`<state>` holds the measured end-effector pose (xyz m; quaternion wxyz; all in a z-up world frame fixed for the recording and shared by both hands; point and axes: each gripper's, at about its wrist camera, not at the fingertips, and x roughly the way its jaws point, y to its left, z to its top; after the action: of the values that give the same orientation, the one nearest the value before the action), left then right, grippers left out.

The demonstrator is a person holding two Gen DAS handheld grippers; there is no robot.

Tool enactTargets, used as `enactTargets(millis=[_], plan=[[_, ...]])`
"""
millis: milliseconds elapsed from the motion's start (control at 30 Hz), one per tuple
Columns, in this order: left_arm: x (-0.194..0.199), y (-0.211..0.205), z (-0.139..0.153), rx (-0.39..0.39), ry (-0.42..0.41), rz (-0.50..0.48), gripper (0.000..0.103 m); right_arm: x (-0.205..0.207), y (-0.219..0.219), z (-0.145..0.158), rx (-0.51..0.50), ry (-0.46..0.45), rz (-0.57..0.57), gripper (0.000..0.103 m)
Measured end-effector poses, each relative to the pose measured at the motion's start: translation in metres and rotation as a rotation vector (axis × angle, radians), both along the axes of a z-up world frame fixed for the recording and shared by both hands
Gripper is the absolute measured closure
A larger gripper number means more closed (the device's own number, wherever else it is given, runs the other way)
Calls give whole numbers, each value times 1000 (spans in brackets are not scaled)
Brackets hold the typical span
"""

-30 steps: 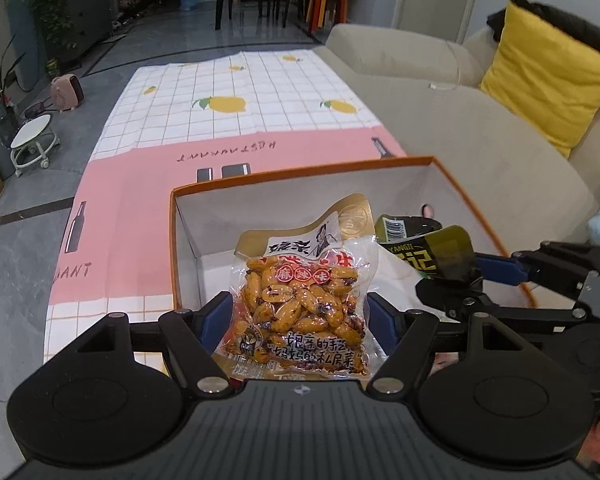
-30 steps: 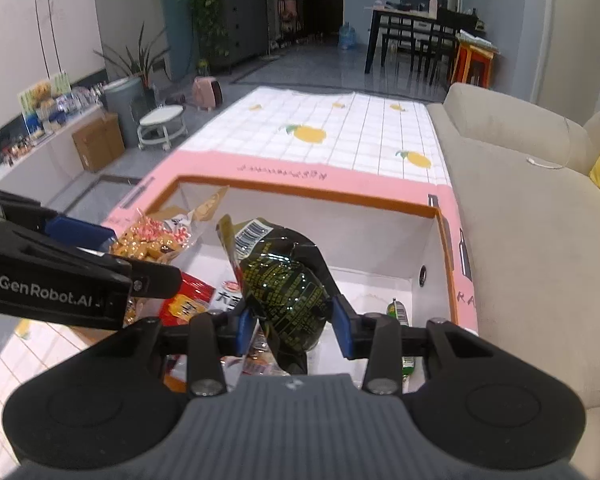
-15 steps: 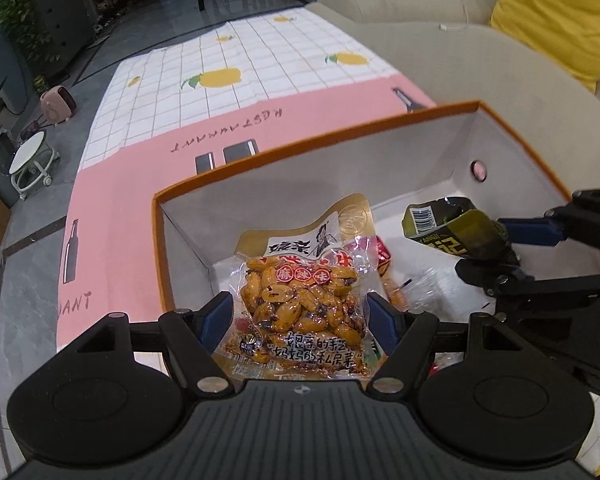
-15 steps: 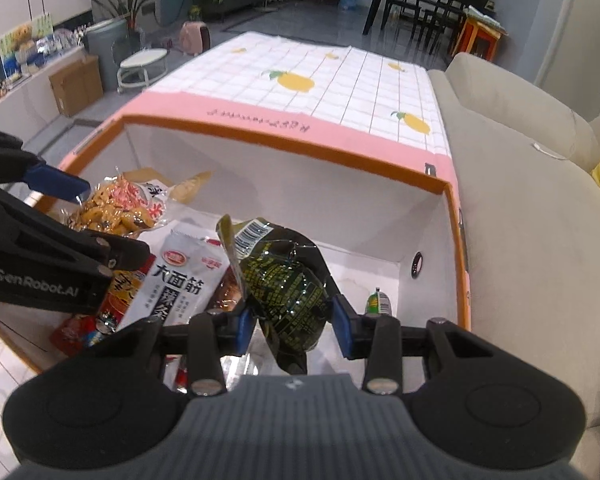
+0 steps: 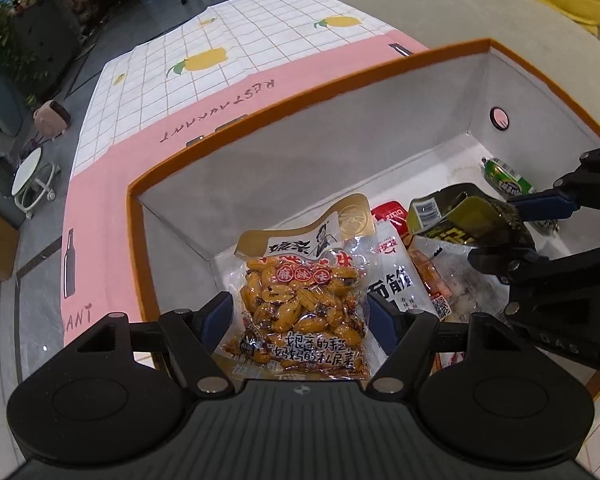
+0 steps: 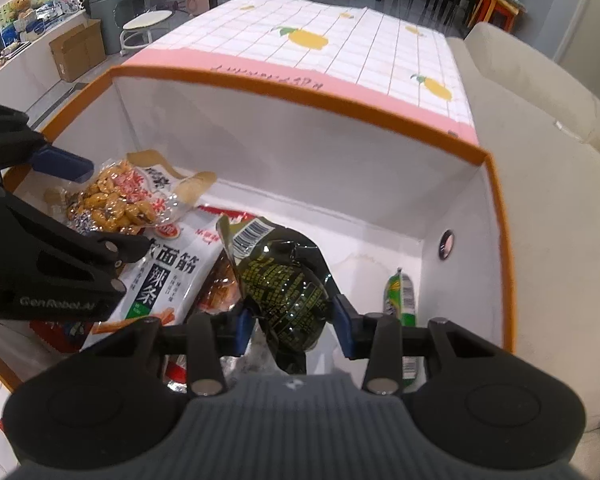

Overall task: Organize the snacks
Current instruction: 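Carry the peanut pack and dark green pouch into the box and release both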

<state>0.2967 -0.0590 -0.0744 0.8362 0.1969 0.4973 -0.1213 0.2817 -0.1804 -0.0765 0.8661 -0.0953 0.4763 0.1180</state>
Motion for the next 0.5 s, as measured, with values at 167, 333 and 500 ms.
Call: enactTargets(millis=[167,333,500], plan=[[0,-5,-4,14,13,-26,20,3,0,-2,31,45,1,62],[-3,-8,-7,35,25,-40,19,2,-1,-2,32,55,-4,59],[-6,-9,-8,42,31,-43,13,2,-5,1,59,69,-15,59]])
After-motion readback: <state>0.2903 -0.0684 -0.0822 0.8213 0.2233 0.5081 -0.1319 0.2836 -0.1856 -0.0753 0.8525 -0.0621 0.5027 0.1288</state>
